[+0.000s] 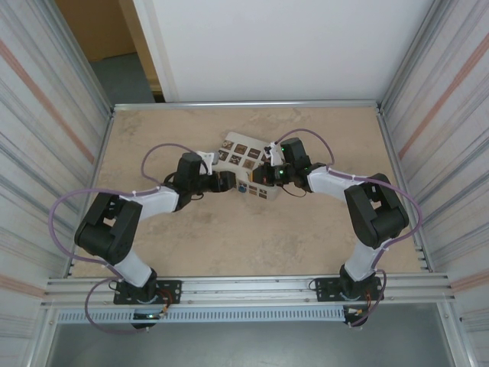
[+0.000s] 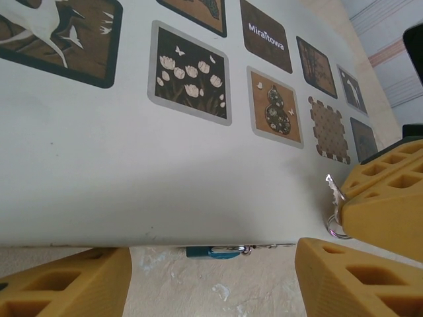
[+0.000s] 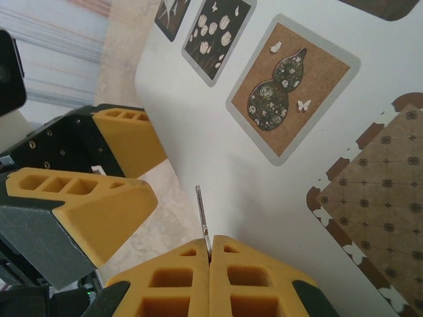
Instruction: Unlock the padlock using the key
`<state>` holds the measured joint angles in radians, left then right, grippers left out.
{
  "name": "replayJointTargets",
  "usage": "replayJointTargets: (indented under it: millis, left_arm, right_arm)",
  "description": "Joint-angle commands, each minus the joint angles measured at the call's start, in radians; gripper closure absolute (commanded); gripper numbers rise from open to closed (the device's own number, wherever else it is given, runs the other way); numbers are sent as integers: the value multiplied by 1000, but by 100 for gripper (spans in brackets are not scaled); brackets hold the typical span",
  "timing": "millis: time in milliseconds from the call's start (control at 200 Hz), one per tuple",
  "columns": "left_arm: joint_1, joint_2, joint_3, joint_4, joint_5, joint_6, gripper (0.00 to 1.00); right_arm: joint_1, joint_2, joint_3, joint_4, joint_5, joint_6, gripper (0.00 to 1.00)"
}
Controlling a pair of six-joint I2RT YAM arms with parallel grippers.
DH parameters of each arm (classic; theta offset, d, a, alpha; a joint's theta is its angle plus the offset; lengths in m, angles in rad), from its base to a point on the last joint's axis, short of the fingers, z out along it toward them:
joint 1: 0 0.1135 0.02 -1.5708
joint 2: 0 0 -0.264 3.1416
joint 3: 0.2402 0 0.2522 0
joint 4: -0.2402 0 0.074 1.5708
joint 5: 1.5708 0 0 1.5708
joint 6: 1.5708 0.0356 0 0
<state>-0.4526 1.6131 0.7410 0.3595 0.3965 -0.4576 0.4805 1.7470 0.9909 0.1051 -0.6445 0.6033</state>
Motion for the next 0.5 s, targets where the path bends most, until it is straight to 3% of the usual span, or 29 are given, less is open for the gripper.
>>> replayJointTargets:
  millis: [0,230,491]
  left_arm:
    - [-36,-45,-14,-50,4,110,34]
    - [-137,-11,22,-161,-70,247,33]
    - [-142,62,60,-152,-87,253,33]
  right_arm:
    - [13,20,-42,-102,56,24,100]
    - [10,16,-43,-104,57,24,100]
    - [8,10,-46,-107,59,21,100]
